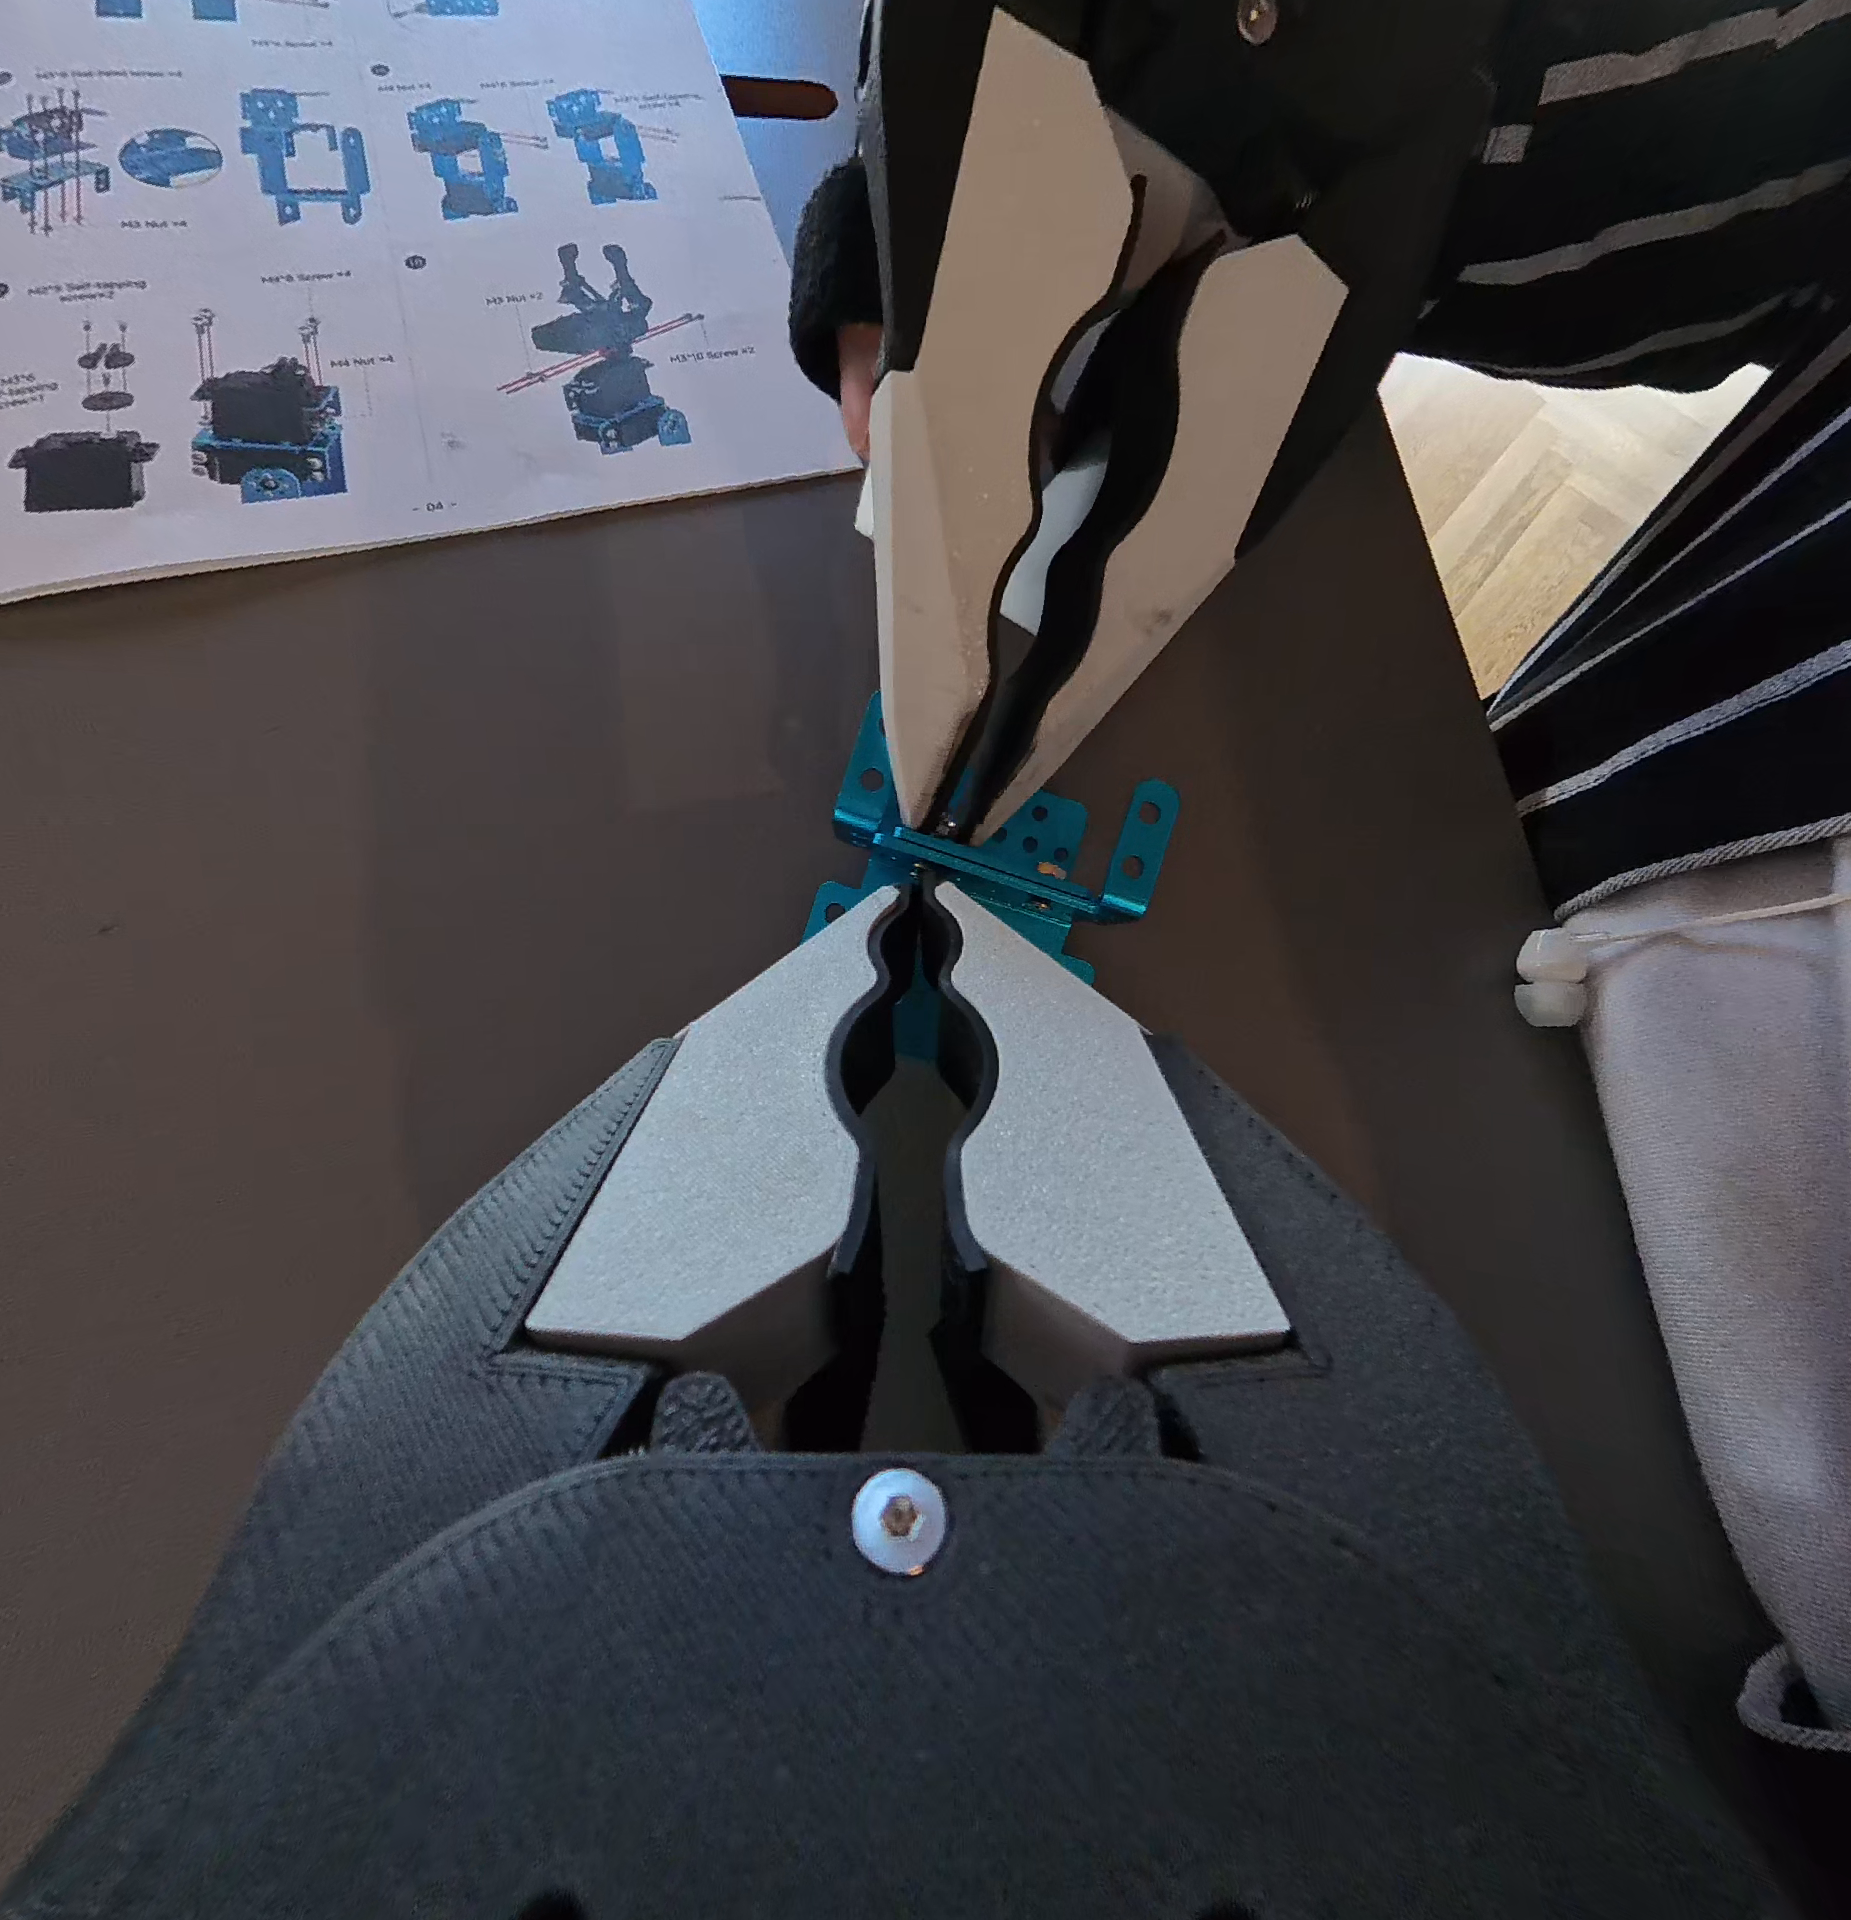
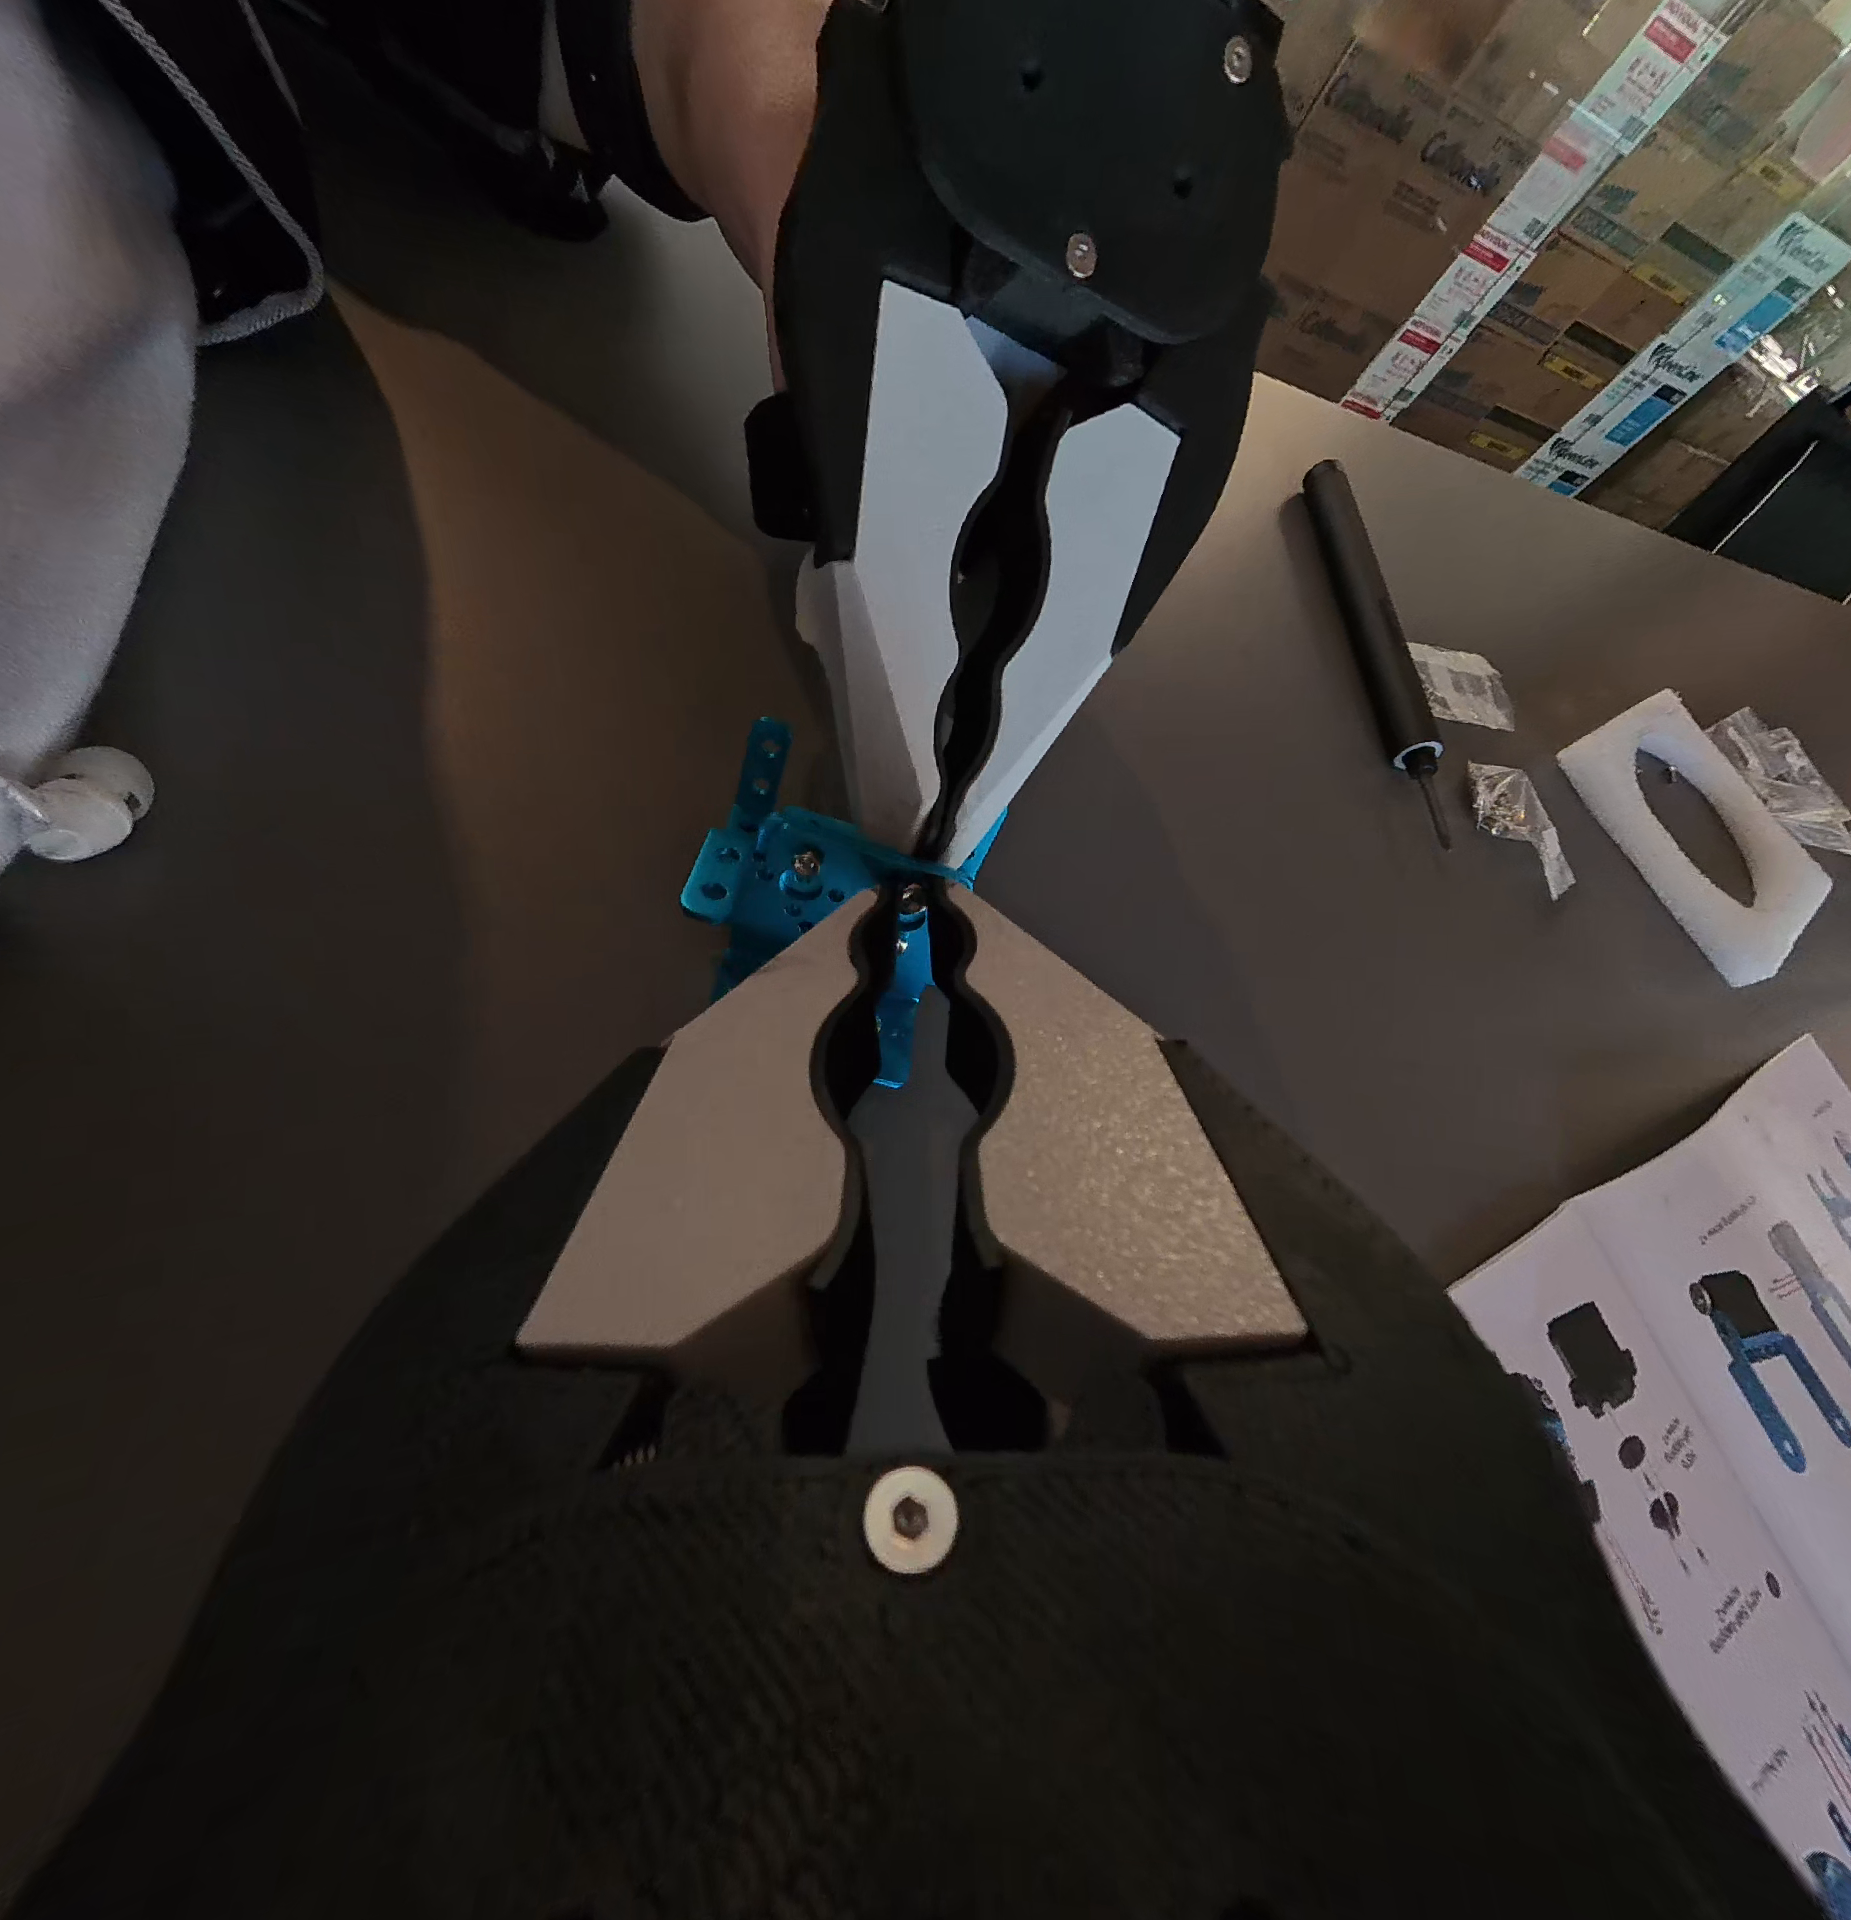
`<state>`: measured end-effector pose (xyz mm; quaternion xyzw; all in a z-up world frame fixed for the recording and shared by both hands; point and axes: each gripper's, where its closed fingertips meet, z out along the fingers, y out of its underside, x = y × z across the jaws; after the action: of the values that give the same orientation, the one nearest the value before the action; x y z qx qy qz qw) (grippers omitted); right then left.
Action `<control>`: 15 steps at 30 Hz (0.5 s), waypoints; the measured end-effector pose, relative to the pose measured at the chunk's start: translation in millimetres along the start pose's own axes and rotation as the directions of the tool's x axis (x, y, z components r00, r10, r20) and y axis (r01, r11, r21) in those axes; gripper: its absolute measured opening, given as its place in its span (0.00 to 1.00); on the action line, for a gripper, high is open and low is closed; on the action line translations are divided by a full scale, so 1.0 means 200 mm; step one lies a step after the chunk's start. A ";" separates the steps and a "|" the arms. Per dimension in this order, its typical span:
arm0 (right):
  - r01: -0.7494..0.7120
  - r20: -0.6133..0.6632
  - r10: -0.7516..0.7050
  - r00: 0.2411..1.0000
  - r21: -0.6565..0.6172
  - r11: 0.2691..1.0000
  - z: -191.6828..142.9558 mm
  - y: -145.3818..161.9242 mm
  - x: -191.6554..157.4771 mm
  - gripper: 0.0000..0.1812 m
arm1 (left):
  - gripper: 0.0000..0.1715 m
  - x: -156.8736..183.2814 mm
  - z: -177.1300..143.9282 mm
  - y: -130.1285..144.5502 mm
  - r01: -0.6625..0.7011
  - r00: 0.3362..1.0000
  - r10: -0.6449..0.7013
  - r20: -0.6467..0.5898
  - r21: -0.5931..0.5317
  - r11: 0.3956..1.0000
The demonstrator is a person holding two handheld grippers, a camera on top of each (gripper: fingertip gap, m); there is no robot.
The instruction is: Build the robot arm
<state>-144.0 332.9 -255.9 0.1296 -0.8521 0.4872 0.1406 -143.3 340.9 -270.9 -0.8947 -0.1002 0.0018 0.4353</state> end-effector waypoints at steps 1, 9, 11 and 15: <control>-0.004 0.003 0.004 1.000 0.002 1.000 0.00 0.00 0.00 0.03 | 0.00 0.00 0.00 0.00 -0.001 1.000 0.001 0.000 0.001 1.000; 0.016 -0.012 -0.016 1.000 -0.016 1.000 0.00 0.00 0.00 0.03 | 0.00 0.00 0.00 0.00 -0.001 1.000 0.001 0.000 -0.002 1.000; 0.034 -0.023 -0.034 0.999 -0.020 0.999 0.00 0.00 0.00 0.03 | 0.00 0.00 0.00 0.00 -0.001 1.000 0.001 -0.001 -0.002 1.000; 0.024 -0.024 -0.024 0.999 -0.017 1.000 0.00 0.00 0.00 0.03 | 0.00 0.00 0.01 0.00 -0.001 1.000 0.001 -0.003 -0.001 1.000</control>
<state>-144.8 333.6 -256.4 0.1328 -0.8527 0.4799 0.1578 -143.4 342.1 -271.4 -0.8950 -0.0991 0.0005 0.4349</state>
